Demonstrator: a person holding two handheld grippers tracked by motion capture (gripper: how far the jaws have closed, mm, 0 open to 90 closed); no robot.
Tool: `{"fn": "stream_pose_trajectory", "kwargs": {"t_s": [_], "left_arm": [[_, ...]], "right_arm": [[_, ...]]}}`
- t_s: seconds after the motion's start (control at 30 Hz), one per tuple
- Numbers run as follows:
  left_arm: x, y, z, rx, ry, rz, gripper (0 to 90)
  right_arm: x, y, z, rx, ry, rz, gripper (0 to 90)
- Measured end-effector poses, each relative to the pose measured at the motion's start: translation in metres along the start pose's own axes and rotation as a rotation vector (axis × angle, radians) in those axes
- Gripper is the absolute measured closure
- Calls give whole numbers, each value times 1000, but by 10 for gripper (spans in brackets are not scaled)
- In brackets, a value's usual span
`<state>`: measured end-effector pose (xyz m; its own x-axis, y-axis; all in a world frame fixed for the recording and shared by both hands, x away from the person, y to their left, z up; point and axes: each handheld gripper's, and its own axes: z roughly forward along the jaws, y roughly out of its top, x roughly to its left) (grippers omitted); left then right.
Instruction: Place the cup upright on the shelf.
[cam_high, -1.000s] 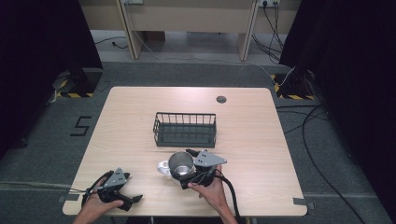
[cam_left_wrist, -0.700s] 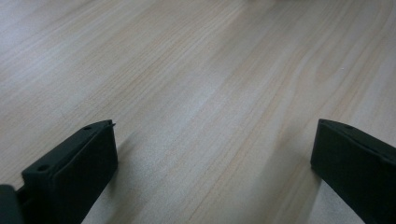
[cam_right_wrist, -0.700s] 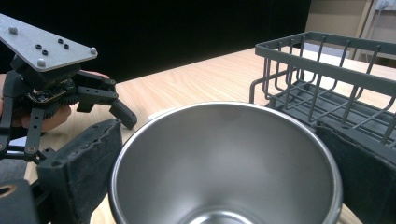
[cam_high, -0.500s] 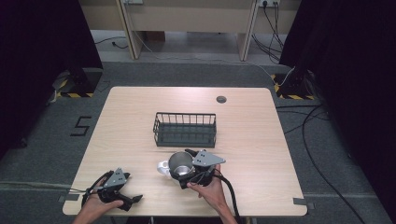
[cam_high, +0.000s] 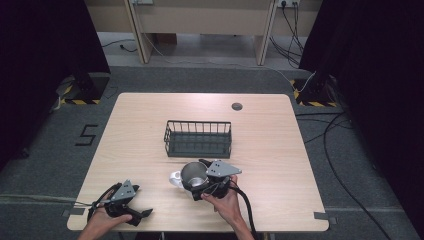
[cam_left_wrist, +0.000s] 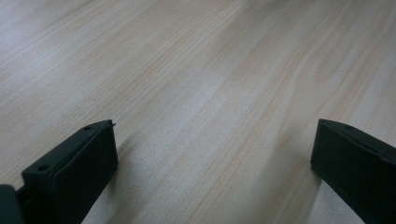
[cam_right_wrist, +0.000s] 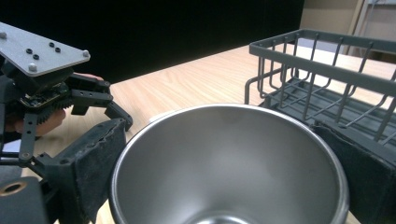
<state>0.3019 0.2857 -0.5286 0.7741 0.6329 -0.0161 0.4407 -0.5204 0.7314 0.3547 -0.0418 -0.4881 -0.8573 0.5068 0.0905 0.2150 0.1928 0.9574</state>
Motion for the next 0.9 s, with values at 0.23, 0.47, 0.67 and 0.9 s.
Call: {"fn": "stream_pose_trajectory", "kwargs": {"t_s": [0.23, 0.47, 0.67, 0.9], "left_arm": [[0, 0, 0, 0, 0, 0, 0], [0, 0, 0, 0, 1, 0, 0], [0, 0, 0, 1, -1, 1, 0], [0, 0, 0, 0, -1, 0, 0]], "right_arm": [[1, 8, -5, 6, -22, -11, 60], [-2, 13, -9, 6, -29, 8, 60], [-4, 21, -11, 10, -40, 14, 60], [-6, 32, -12, 25, -44, 16, 60]]}}
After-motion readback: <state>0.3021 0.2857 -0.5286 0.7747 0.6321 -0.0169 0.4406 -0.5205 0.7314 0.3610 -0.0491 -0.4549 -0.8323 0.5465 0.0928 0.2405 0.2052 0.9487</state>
